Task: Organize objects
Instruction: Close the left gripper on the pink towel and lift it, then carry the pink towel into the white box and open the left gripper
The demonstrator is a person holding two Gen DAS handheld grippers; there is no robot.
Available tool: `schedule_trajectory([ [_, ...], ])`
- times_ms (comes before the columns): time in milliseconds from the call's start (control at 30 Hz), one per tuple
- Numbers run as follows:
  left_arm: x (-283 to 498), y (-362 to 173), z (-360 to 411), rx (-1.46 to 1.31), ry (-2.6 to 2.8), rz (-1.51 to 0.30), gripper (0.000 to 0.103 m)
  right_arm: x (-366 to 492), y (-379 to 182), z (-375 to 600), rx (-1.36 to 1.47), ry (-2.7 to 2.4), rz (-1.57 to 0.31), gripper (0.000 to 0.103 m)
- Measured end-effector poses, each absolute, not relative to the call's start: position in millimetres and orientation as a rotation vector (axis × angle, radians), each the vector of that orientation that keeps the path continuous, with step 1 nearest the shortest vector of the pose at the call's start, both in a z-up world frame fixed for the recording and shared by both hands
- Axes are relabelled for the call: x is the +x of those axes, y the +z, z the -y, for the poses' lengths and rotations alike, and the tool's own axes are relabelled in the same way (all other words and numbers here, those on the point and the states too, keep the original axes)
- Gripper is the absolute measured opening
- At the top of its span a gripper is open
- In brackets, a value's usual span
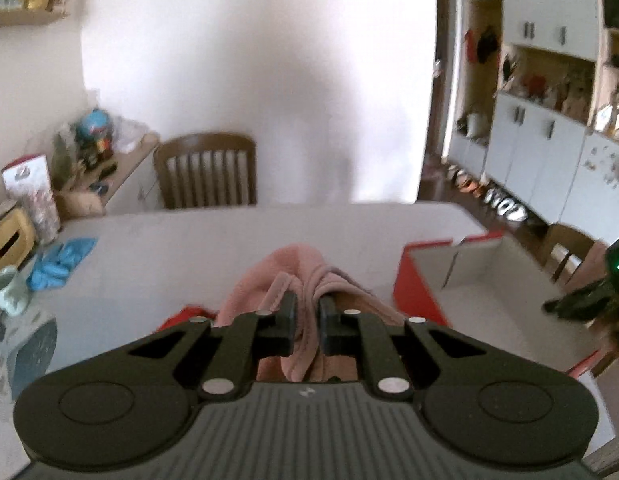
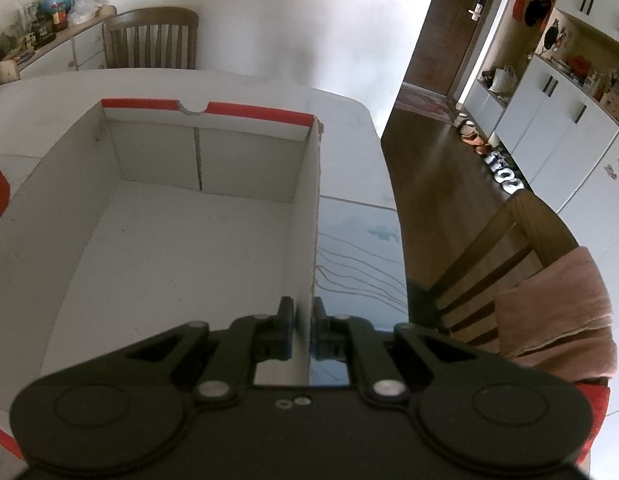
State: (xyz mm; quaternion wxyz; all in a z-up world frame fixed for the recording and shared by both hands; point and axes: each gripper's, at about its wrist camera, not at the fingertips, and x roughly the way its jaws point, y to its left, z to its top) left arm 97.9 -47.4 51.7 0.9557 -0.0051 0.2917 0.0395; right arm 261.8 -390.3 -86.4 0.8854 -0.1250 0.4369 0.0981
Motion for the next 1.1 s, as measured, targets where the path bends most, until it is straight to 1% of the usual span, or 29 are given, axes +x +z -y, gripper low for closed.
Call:
schedule_trajectory([
  [233, 110.4, 86.4, 84.2, 0.037, -0.041, -0.525, 0.01, 258.5, -85.1, 392.5, -0.256, 0.231, -0.908, 0.005],
  [500, 149.7, 92.8, 136.7, 0.106, -0.225, -0.501, 0.01, 261.0, -82.7, 391.3, -0.243, 0.243, -0.93, 0.004],
  [833, 200.4, 71.7, 178.7, 0.147, -0.356, -0.531, 0.01, 270.6, -77.6, 390.0, -0.245, 0.261, -1.004, 0.003],
  [1100, 226.4, 34.2, 203.8, 0.163, -0.434, -0.593, 0.01, 269.6, -76.9, 389.2, -0.262, 0.263, -1.016, 0.003],
])
